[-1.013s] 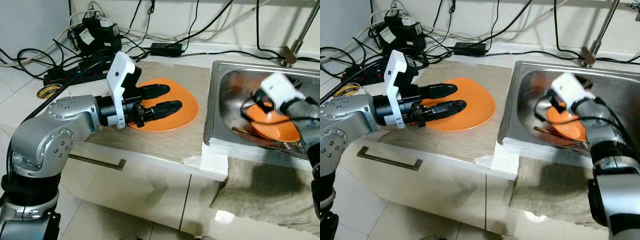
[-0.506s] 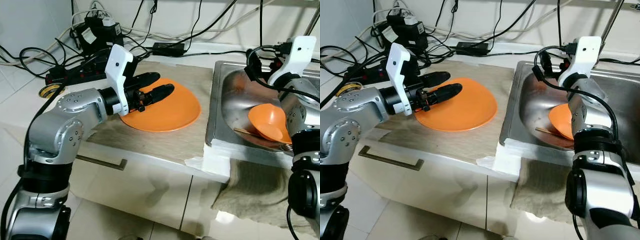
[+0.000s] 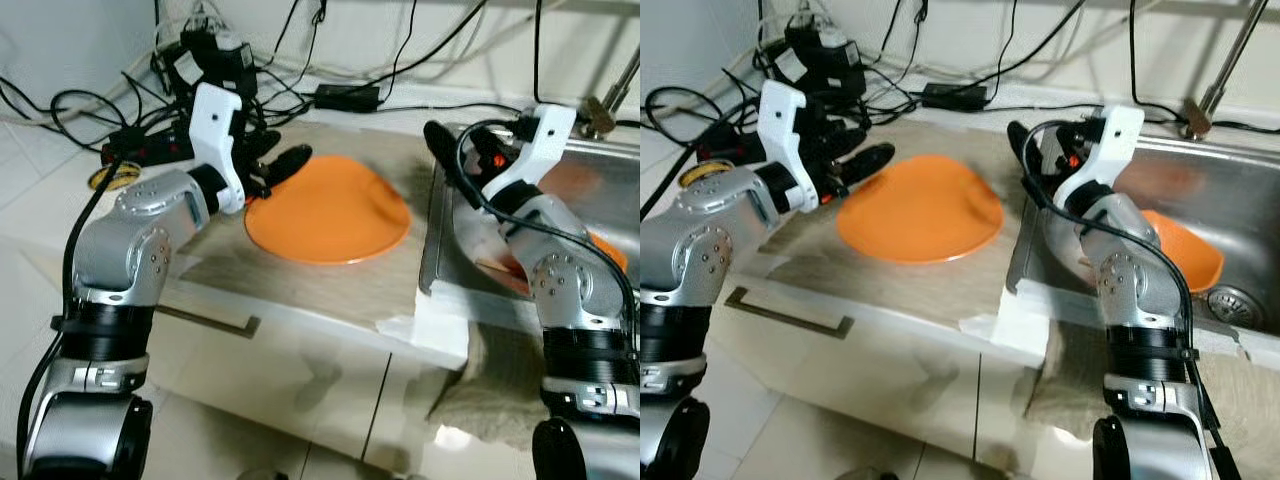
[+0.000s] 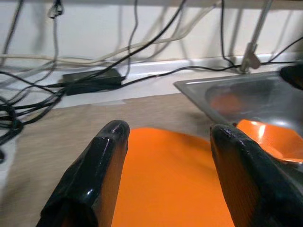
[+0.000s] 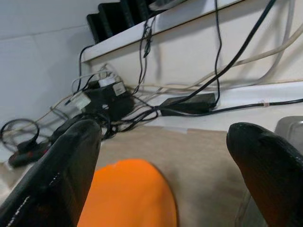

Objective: Kitchen organization

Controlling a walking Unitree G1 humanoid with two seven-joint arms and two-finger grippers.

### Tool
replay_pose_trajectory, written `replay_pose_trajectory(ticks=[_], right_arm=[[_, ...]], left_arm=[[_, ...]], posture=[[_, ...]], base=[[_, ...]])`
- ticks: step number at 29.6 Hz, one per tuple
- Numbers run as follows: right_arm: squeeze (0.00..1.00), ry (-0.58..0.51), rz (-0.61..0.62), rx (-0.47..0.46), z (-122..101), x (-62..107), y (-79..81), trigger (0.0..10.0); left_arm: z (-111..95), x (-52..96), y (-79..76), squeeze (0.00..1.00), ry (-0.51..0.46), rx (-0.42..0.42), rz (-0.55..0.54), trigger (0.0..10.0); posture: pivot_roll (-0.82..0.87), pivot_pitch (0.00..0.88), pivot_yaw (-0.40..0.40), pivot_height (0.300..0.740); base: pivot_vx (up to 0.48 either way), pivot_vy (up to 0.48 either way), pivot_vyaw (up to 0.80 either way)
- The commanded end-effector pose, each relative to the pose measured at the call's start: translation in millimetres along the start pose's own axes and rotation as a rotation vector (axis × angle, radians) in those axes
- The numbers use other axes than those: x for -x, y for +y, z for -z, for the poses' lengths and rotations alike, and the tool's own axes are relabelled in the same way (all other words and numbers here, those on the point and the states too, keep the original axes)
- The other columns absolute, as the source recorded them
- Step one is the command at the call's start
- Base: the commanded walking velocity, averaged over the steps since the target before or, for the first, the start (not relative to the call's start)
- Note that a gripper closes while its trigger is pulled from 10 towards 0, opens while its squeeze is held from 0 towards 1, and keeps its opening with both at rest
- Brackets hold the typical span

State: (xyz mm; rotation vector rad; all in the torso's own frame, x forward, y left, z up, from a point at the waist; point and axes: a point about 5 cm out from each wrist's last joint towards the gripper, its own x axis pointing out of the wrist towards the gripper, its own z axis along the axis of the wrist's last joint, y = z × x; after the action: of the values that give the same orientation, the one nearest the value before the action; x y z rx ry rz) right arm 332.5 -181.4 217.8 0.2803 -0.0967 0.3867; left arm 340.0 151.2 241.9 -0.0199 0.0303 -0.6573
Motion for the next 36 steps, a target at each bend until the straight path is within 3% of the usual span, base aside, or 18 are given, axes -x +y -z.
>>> replay_pose_trajectory(ticks=[1,6,15,29,36], right_arm=[[0.0,0.008,-0.028,0.014,-6,5.8,3.7,10.0],[0.0,0.093,-0.097,0.083,-5,26.0,5.4,10.0],[0.0,0.247,-0.174,0.176,26,43.0,13.3,10.0],[0.0,0.279,-0.184,0.193,24,45.6,11.7,10.0],[0.0,0.283,-0.165,0.204,27,46.4,10.0,10.0]], left_arm=[[2,5.7,10.2,0.0,0.001,-0.004,-0.049,10.0],[9,10.2,18.7,0.0,0.018,-0.003,-0.088,10.0],[15,9.8,17.2,0.0,0.015,0.011,-0.103,10.0],[21,8.6,2.1,0.0,0.037,0.043,0.0,10.0],[30,7.1,-5.4,0.0,0.022,0.14,-0.045,10.0]], posture=[[-0.06,0.0,0.069,0.74],[-0.07,0.0,0.065,0.74],[-0.07,0.0,0.056,0.74],[-0.09,0.0,0.046,0.74],[-0.08,0.0,0.032,0.74]], base=[[0.0,0.0,0.0],[0.0,0.0,0.0],[0.0,0.0,0.0],[0.0,0.0,0.0],[0.0,0.0,0.0]])
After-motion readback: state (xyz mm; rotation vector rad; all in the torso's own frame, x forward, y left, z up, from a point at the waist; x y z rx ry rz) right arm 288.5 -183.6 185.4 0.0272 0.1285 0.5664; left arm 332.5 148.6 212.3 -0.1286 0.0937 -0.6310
